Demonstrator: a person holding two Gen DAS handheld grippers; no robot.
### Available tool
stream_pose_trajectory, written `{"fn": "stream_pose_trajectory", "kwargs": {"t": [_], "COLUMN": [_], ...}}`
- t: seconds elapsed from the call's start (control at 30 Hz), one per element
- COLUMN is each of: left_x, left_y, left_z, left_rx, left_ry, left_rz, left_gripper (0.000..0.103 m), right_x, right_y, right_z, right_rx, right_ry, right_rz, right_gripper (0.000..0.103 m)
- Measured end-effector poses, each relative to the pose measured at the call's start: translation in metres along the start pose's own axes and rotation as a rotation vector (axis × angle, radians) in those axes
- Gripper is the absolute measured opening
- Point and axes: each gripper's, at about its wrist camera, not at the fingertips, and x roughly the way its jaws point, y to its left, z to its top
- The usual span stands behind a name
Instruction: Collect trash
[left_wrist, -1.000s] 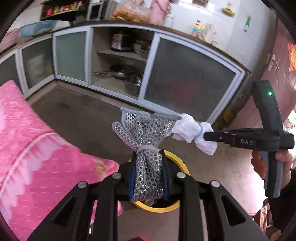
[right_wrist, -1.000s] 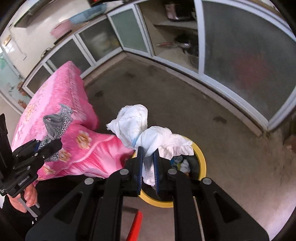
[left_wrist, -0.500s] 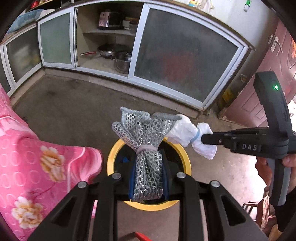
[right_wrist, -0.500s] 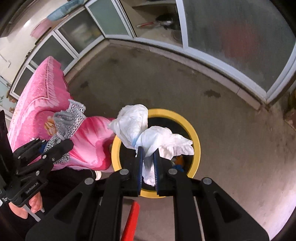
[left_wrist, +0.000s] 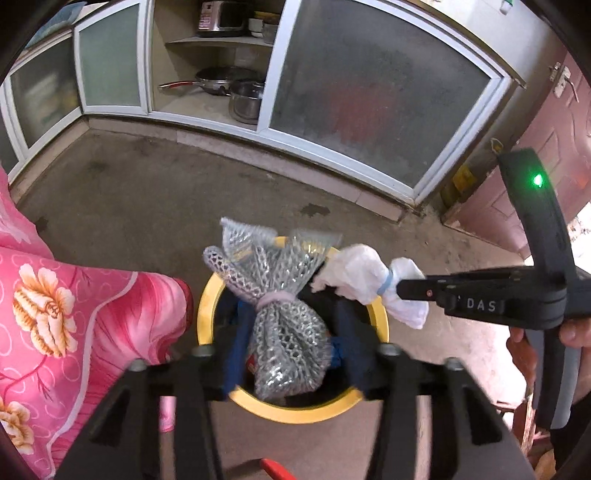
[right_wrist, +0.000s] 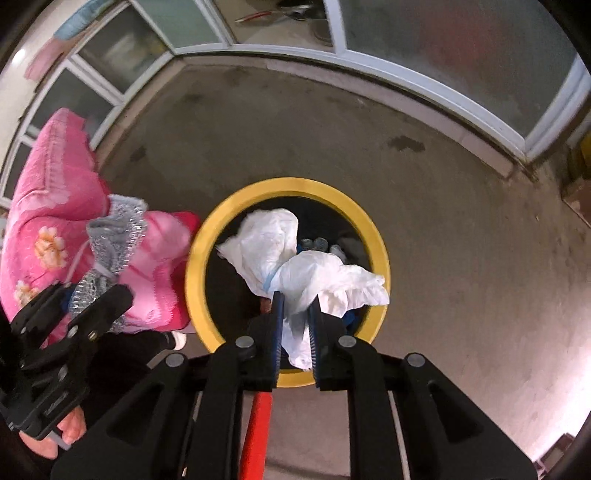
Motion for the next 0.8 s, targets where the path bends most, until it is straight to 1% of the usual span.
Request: {"fn": "stream_pose_trajectory", "kwargs": {"t": [0.03,0.07,0.1,0.13,0.2,0.27,0.3,0.33,0.37,0.43,0.5,0.53,0.57,0.63,0.67,0.73,0.77,0.8], "left_x": [0.0,-0.001,-0.002,-0.004,-0.007,-0.011,-0.018,-0.024,-0.032,-0.051,-0.079,-0.091,-0.104,-0.138,-0.148,-0.182,-0.191,-0.208], "left_y": [0.001,0.002,0.002,0.003,0.002,0.003,0.004,0.005,0.006,0.006,0.006,0.007,0.008,0.012,0.012,0.013,0.014,0.014], "left_z": [0.0,0.0,0.0,0.0,-0.003,-0.006,-0.008,-0.01,-0.012,-0.016,-0.019,-0.021,-0.023,-0.03,-0.033,-0.042,-0.044,-0.049], "left_rx": [-0.006,-0.013,-0.021,-0.026,-0.03,-0.039,-0.049,-0.054,-0.054,-0.036,-0.016,-0.013,-0.012,-0.018,-0.02,-0.013,-0.01,-0.004], "left_ry": [-0.006,-0.011,-0.015,-0.016,-0.015,-0.01,-0.014,-0.022,-0.031,-0.058,-0.108,-0.13,-0.156,-0.236,-0.263,-0.35,-0.367,-0.398], "left_rz": [-0.001,-0.01,-0.029,-0.04,-0.056,-0.064,-0.083,-0.1,-0.118,-0.137,-0.164,-0.173,-0.186,-0.202,-0.198,-0.163,-0.15,-0.123], "left_gripper": [0.063,0.067,0.074,0.079,0.083,0.086,0.087,0.087,0.087,0.087,0.087,0.087,0.087,0.095,0.095,0.095,0.095,0.095], "right_x": [0.001,0.001,0.001,0.0,-0.004,-0.014,-0.019,-0.025,-0.037,-0.054,-0.081,-0.092,-0.109,-0.134,-0.144,-0.172,-0.186,-0.198], "right_y": [-0.003,-0.006,-0.01,-0.012,-0.013,-0.014,-0.015,-0.016,-0.016,-0.016,-0.013,-0.009,-0.006,-0.001,0.001,0.01,0.016,0.021], "right_z": [-0.001,-0.003,-0.004,-0.007,-0.011,-0.017,-0.019,-0.022,-0.028,-0.034,-0.044,-0.048,-0.055,-0.06,-0.062,-0.074,-0.08,-0.086], "right_rx": [0.011,0.027,0.038,0.046,0.042,0.048,0.055,0.065,0.076,0.076,0.074,0.077,0.088,0.106,0.112,0.128,0.128,0.123], "right_ry": [0.001,0.004,0.003,-0.001,-0.01,-0.041,-0.057,-0.077,-0.116,-0.182,-0.28,-0.323,-0.386,-0.458,-0.48,-0.562,-0.61,-0.648], "right_rz": [-0.002,0.005,0.013,0.017,-0.009,-0.046,-0.049,-0.051,-0.05,-0.052,-0.066,-0.059,-0.043,-0.001,0.022,0.1,0.132,0.144], "right_gripper": [0.029,0.036,0.05,0.054,0.054,0.056,0.06,0.067,0.071,0.087,0.093,0.095,0.095,0.095,0.095,0.095,0.095,0.095]}}
